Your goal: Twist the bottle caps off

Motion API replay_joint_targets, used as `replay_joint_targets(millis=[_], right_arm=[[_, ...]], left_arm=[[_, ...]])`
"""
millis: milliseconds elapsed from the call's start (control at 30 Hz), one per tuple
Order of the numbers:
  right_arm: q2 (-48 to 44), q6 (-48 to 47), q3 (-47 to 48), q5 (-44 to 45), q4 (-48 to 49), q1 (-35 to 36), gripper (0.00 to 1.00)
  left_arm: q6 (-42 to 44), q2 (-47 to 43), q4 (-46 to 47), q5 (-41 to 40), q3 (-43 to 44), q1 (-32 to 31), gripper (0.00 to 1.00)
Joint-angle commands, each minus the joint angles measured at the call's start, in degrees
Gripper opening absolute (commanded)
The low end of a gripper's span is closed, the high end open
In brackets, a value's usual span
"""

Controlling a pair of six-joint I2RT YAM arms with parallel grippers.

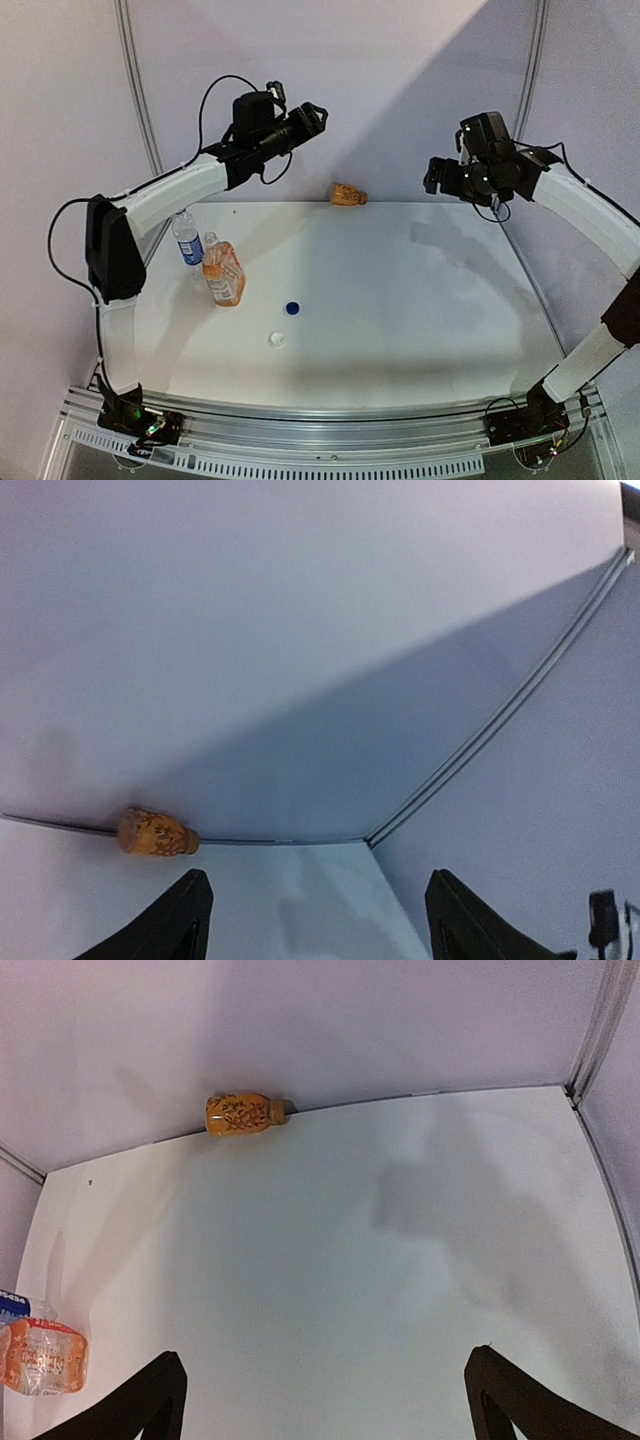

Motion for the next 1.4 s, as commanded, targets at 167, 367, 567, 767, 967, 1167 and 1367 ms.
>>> replay_joint_targets(millis=[167,367,567,767,967,1167,1367], right_arm=[[4.1,-3.3,5.5,-6.9,-0.3,0.0,0.99],[-1.6,-3.0,2.3,-10.0,0.5,0.0,0.99],[-13.0,-0.6,-9.3,-11.1,8.1,-0.1,0.99],[-22.8,3.7,-16.7,-9.8,9.1,0.0,0.99],[-27.6,4.5,-19.8,-9.5,9.2,0.0,0.99],[-27.9,4.9,-20.2,-10.1,8.7,0.0,0.99],[-28.5,6.7,-22.2,-10.2,9.8,0.0,0.99]], left_arm=[[17.3,-20.7,-10.1,-10.8,-20.1,-4.8,0.76],[20.5,-33.9,-13.9,-17.8,-31.9,-8.3,0.76],[18.1,-46.7,-17.0,-23.3,-43.9,-9.2,0.76],[16.0,-54.0,-21.8,-26.8,-49.4,-9.4,0.76],[13.6,-59.0,-24.8,-28.9,-52.7,-9.7,0.76],[12.4,-61.1,-26.4,-29.6,-53.9,-9.9,0.76],[12.8,-61.1,-26.6,-29.7,-54.2,-9.9,0.76]])
